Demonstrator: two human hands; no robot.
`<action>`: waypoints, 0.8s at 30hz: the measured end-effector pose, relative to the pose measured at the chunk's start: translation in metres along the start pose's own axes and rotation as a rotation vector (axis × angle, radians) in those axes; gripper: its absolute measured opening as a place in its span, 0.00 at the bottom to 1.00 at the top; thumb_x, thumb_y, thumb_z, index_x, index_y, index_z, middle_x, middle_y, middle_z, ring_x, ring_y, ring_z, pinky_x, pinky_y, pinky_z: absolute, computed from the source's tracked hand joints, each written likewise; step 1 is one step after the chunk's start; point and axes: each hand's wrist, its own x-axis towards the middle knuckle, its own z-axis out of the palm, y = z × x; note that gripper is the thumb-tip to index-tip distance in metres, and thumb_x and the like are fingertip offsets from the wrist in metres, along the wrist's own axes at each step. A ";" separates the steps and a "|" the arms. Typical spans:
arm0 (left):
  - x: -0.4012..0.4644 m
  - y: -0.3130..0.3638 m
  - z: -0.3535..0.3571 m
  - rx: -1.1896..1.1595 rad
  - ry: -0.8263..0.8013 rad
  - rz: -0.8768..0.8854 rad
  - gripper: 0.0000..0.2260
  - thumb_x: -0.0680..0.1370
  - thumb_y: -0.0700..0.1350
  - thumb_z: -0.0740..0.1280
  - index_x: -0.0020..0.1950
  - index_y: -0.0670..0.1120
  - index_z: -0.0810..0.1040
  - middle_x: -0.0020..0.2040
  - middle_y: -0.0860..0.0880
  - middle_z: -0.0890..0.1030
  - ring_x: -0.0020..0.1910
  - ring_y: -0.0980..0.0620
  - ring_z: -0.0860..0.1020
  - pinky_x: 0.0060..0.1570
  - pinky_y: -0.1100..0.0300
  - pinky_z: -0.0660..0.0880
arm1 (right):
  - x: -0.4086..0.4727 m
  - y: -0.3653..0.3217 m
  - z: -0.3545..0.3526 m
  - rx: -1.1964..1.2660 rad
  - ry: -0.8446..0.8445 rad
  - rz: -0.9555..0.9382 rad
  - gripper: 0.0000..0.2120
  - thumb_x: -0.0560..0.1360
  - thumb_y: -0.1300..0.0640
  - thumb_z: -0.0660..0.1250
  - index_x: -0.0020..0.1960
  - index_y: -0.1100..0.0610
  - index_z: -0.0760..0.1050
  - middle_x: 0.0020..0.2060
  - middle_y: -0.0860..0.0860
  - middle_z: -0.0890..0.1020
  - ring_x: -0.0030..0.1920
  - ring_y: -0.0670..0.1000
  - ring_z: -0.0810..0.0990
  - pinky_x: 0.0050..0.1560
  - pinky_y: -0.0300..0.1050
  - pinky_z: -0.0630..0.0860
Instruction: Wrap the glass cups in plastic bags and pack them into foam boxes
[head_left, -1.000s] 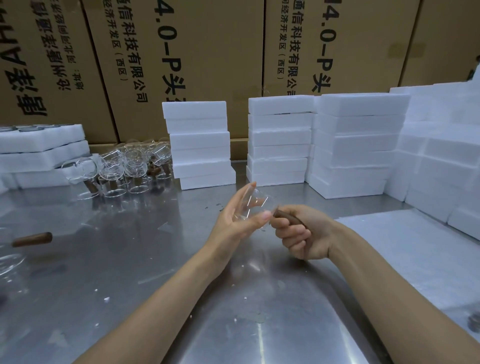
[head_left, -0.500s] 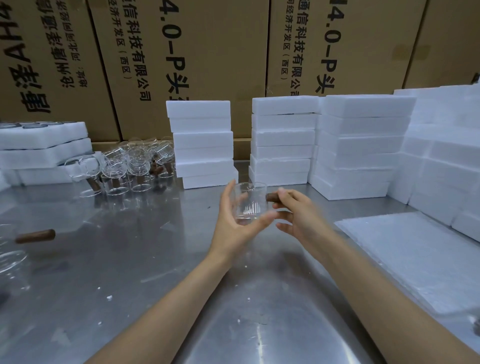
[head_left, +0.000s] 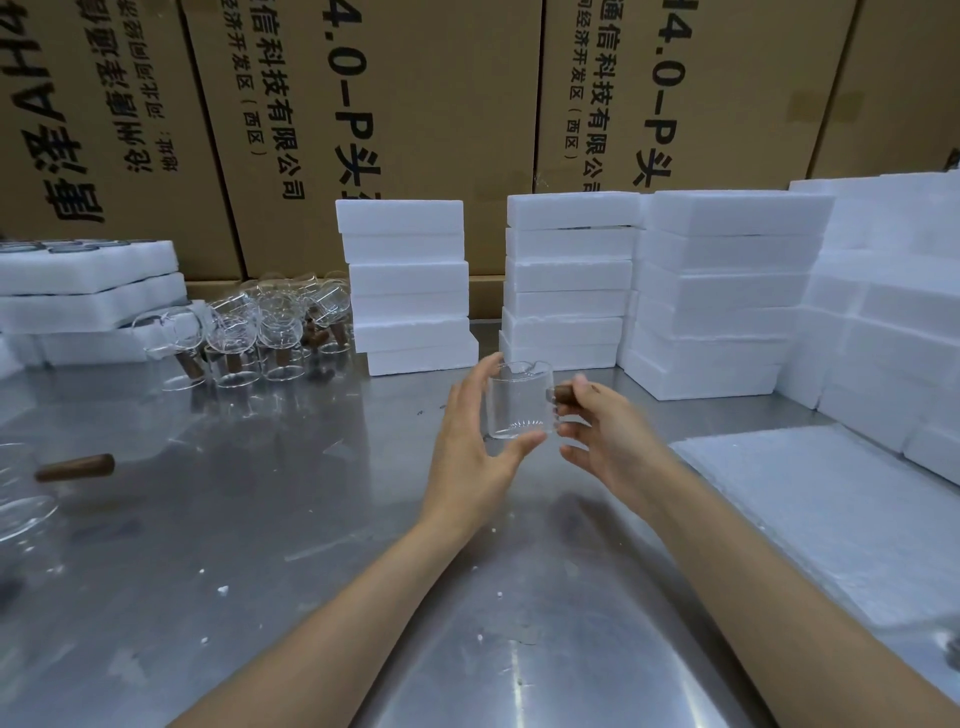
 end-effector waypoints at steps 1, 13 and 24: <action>0.000 0.001 0.000 0.025 0.026 0.027 0.32 0.71 0.45 0.75 0.70 0.55 0.63 0.64 0.59 0.69 0.65 0.59 0.68 0.61 0.79 0.60 | 0.000 0.001 0.001 -0.006 0.008 0.003 0.14 0.81 0.48 0.57 0.57 0.57 0.71 0.46 0.51 0.79 0.41 0.50 0.78 0.37 0.42 0.74; 0.002 -0.004 -0.002 0.238 0.120 0.137 0.36 0.70 0.37 0.72 0.70 0.61 0.61 0.60 0.56 0.64 0.61 0.56 0.65 0.63 0.63 0.65 | -0.005 0.027 0.027 -0.326 -0.026 -0.217 0.25 0.69 0.46 0.73 0.59 0.53 0.66 0.48 0.42 0.75 0.46 0.38 0.77 0.49 0.39 0.75; 0.002 -0.006 -0.001 0.135 0.071 0.090 0.35 0.71 0.51 0.75 0.71 0.60 0.58 0.66 0.67 0.64 0.66 0.66 0.64 0.69 0.43 0.64 | -0.006 0.013 0.015 -0.032 -0.173 -0.029 0.15 0.77 0.46 0.59 0.54 0.53 0.78 0.42 0.46 0.85 0.44 0.42 0.83 0.50 0.43 0.77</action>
